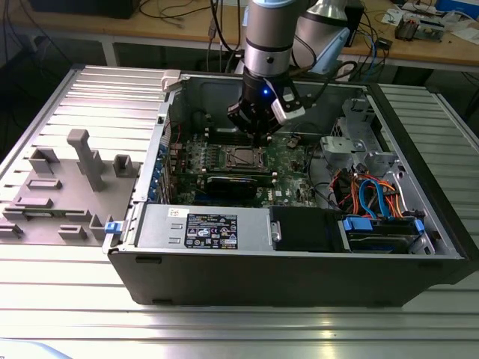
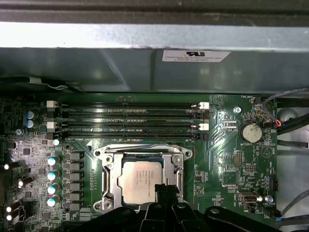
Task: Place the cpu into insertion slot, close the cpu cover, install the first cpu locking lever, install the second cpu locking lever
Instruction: 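Install the second cpu locking lever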
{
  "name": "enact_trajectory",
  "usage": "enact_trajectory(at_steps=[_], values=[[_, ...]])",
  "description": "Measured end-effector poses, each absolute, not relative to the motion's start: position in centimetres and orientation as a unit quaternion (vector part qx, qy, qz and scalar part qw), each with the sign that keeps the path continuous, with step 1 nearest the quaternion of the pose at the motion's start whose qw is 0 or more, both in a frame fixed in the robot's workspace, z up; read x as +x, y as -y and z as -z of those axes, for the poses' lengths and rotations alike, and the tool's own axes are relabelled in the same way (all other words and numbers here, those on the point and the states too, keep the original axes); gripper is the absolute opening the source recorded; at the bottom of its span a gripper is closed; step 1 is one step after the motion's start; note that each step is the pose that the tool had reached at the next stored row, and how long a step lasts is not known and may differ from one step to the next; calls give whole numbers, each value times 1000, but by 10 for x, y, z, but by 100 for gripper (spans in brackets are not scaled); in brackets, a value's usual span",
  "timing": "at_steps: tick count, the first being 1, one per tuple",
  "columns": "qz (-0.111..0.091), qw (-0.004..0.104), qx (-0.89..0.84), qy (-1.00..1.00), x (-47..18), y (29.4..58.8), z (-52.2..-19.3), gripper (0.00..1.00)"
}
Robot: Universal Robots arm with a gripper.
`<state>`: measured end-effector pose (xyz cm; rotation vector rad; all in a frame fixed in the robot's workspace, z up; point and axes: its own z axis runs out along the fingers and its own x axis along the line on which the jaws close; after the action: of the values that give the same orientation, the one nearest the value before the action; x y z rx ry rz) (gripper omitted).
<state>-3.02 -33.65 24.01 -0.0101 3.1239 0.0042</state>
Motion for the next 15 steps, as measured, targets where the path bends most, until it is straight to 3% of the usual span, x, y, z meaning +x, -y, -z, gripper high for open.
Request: enact_trajectory(at_steps=[15], values=[[-1, 9, -3, -1000, -30, 346, -245, 11]])
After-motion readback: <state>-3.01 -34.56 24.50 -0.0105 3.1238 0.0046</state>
